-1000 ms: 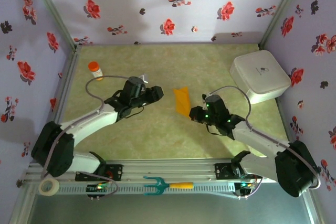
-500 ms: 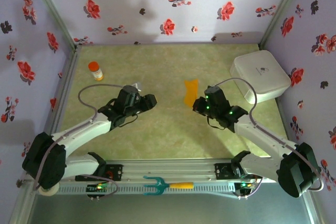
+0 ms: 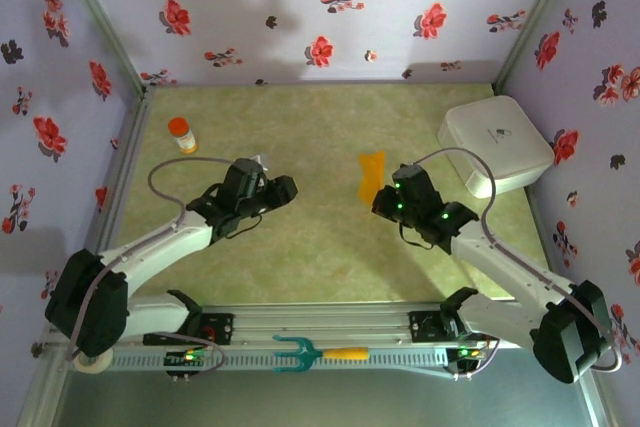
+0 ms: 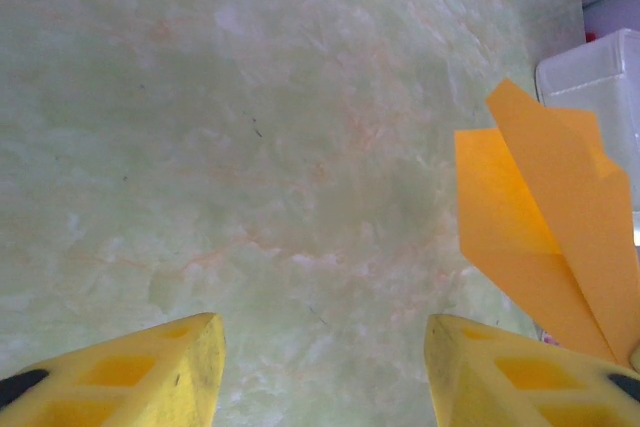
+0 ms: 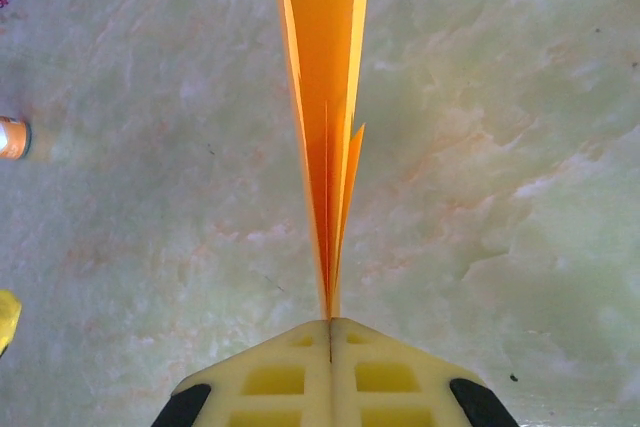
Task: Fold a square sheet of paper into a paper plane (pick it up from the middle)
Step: Turn over the paper at the center of the table.
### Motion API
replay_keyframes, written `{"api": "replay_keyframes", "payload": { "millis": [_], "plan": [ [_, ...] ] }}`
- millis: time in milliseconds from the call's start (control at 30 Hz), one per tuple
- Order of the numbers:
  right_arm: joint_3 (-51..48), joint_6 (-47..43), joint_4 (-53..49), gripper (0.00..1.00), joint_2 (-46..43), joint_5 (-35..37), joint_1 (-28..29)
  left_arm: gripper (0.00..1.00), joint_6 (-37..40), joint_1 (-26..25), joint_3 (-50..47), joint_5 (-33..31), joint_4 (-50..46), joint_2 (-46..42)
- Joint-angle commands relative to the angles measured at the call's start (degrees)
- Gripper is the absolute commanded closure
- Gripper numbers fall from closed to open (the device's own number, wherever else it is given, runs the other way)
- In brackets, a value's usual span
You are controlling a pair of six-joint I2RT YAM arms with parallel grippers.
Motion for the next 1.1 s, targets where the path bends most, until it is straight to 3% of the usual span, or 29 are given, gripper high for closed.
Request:
{"api": "replay_keyframes", "payload": {
  "millis": [0, 467, 700, 800, 1067],
  "plan": [
    [-0.1, -2.3, 1.0, 0.97, -1.6, 2.6, -0.2, 0.46, 0.6, 1.5, 0.4, -0.8, -2.6, -2.9],
    [8.0, -16.3, -12.6, 0.97, 1.2, 5.4, 0.8, 0.49, 3.8, 2.8, 2.7, -7.3, -7.7, -6.3],
    [14.7, -24.3, -20.3, 0.98, 5.8, 17.9, 7.1, 0.47, 7.7, 3.9, 0.2, -8.0, -11.3, -11.5],
    [16.7, -25.6, -23.1, 0.98, 8.2, 26.5, 10.5, 0.46, 7.3, 5.5, -2.7, -8.2, -11.4, -14.6],
    [20.9, -28.4, -27.6, 0.98, 14.2, 40.0, 16.0, 0.44, 5.6, 8.2, -6.0, -7.4, -12.3, -18.6]
  ]
}}
